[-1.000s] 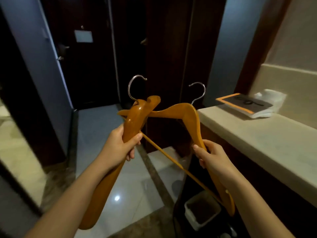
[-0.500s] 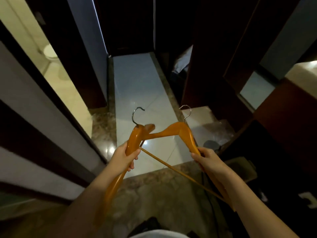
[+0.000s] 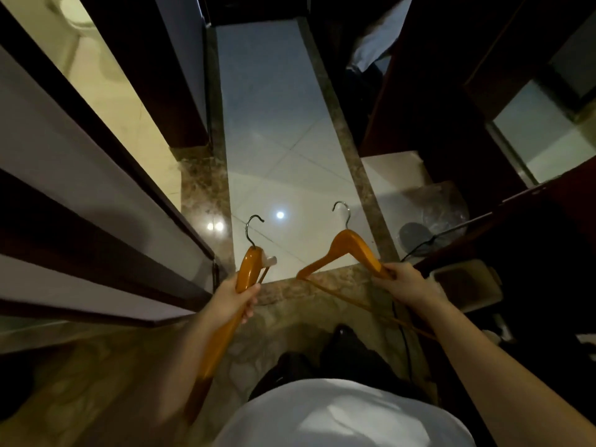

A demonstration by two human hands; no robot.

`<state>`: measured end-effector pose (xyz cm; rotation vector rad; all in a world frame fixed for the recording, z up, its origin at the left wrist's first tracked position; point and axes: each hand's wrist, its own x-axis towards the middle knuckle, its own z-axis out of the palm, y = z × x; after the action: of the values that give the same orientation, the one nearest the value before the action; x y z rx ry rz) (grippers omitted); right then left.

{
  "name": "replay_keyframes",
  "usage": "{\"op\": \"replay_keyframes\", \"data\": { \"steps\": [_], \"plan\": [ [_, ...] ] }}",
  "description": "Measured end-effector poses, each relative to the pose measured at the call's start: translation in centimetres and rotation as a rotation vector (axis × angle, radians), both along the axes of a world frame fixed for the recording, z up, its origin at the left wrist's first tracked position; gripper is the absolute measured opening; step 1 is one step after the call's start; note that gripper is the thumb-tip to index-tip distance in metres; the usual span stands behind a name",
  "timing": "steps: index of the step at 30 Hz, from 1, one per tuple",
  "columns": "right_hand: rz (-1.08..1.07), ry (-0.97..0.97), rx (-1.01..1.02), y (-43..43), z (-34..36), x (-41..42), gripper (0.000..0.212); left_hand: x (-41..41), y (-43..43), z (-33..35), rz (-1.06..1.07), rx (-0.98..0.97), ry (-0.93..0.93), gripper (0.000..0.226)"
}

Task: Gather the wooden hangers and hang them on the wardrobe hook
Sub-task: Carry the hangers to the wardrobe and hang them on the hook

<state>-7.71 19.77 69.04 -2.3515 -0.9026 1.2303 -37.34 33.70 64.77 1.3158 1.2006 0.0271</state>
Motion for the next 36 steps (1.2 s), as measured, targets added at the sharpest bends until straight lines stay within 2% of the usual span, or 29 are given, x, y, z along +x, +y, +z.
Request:
{"op": "replay_keyframes", "data": {
  "steps": [8, 15, 17, 22, 26, 30, 36],
  "plan": [
    [-0.003, 0.030, -0.289, 1.2, -6.3, 4.7, 0.019, 2.8, 1.6, -3.7, -0.016, -0.136, 0.153, 0.014],
    [-0.053, 0.046, -0.452, 2.8, -10.3, 12.8, 0.012, 10.0, 5.8, -5.3, -0.043, -0.206, 0.314, 0.029],
    [-0.080, 0.050, -0.471, 4.3, -10.0, 14.6, 0.008, 11.5, 7.5, -5.6, -0.020, -0.201, 0.348, 0.031],
    [-0.038, 0.023, -0.541, 9.1, -9.7, 19.0, 0.016, 14.0, 11.4, -5.6, 0.078, -0.191, 0.378, 0.034],
    [0.011, 0.038, -0.529, 14.0, -9.9, 21.0, 0.022, 14.9, 14.1, -5.2, 0.123, -0.164, 0.398, 0.037],
    [0.063, 0.129, -0.466, 20.9, -9.4, 21.6, 0.015, 15.1, 17.2, -5.2, 0.155, -0.184, 0.440, 0.039],
    [0.170, 0.111, -0.388, 32.6, -9.7, 23.0, 0.014, 15.6, 24.0, -6.2, 0.207, -0.231, 0.496, 0.042]
  ]
}}
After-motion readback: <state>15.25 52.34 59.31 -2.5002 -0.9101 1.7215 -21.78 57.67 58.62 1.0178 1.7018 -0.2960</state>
